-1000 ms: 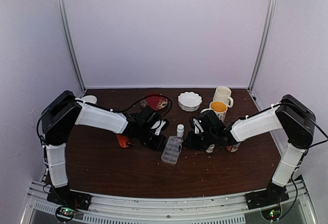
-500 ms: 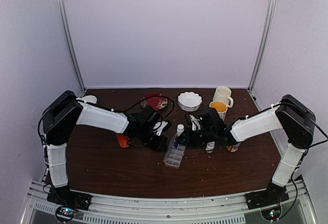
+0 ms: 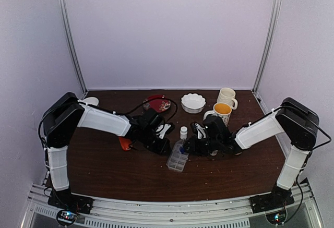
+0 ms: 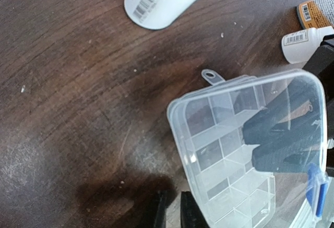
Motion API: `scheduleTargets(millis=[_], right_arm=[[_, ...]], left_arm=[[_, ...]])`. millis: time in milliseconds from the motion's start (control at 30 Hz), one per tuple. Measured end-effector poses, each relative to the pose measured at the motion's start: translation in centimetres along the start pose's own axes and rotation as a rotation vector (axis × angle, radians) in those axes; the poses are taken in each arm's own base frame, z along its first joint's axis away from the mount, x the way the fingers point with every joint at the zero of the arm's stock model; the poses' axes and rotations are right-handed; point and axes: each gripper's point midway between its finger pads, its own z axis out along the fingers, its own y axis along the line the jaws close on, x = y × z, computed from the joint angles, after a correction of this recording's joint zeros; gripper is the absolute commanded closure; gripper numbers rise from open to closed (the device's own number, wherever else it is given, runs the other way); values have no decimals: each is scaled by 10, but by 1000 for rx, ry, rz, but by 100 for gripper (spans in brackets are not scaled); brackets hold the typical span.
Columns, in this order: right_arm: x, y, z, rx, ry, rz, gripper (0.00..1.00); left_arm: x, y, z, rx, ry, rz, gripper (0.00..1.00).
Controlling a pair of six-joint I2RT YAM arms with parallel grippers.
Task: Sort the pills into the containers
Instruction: Open the lid of the pill container, then adjust the pill container at the center of the board.
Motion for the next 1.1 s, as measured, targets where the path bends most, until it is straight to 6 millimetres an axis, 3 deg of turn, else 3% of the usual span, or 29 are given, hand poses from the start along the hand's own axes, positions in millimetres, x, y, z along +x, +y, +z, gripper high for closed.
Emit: scheduleTargets(millis=[233, 433, 633, 900, 1100], right_arm=[[0, -1, 4, -24, -10, 16, 78], [-1, 3, 4, -52, -20, 23, 65], [-2, 6, 4, -67, -25, 21, 52], [-4, 10, 4, -83, -32, 16, 47], [-4, 10, 4, -83, -32, 14, 45]], left_arm=[[-1, -5, -12, -29, -18, 4, 55], [-10, -36, -38, -48, -82, 62, 27], [-6, -50, -46, -105, -80, 82, 14], [-1, -46, -50, -173, -55, 76, 13], [-2, -38, -54, -234, -45, 50, 32]])
